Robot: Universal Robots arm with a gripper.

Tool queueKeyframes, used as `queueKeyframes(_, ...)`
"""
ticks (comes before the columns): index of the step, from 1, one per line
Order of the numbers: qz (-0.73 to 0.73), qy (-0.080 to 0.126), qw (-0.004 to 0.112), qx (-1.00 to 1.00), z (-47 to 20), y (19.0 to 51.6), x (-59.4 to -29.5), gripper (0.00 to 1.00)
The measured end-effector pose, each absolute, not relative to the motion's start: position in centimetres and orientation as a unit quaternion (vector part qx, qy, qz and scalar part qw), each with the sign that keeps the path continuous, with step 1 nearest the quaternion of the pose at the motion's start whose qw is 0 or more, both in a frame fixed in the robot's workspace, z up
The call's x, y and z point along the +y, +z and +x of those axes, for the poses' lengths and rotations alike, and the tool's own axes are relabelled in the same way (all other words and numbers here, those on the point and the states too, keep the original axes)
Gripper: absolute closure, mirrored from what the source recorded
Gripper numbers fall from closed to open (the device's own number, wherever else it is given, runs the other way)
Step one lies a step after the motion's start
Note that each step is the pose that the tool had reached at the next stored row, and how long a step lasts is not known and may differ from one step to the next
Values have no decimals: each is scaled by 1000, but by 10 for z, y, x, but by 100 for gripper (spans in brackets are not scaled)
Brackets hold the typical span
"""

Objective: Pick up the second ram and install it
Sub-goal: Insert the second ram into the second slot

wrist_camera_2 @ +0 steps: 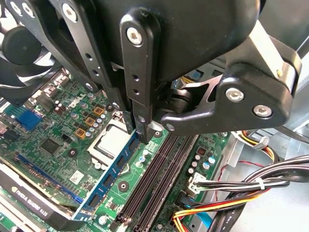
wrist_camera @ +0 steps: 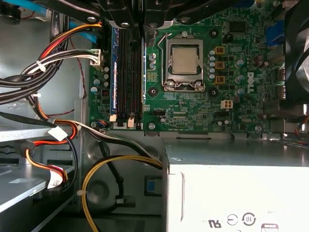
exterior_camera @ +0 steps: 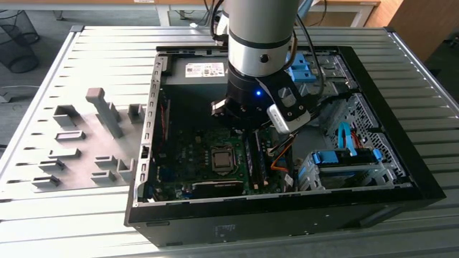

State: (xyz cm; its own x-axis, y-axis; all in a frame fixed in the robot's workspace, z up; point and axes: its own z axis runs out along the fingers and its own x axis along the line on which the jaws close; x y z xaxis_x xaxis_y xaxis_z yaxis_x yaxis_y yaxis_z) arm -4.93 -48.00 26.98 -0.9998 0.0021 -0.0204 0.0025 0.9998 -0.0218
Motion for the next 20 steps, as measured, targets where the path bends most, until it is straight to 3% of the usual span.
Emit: queueKeyframes(20, 3, -10, 9, 1000, -46, 261, -480, 86)
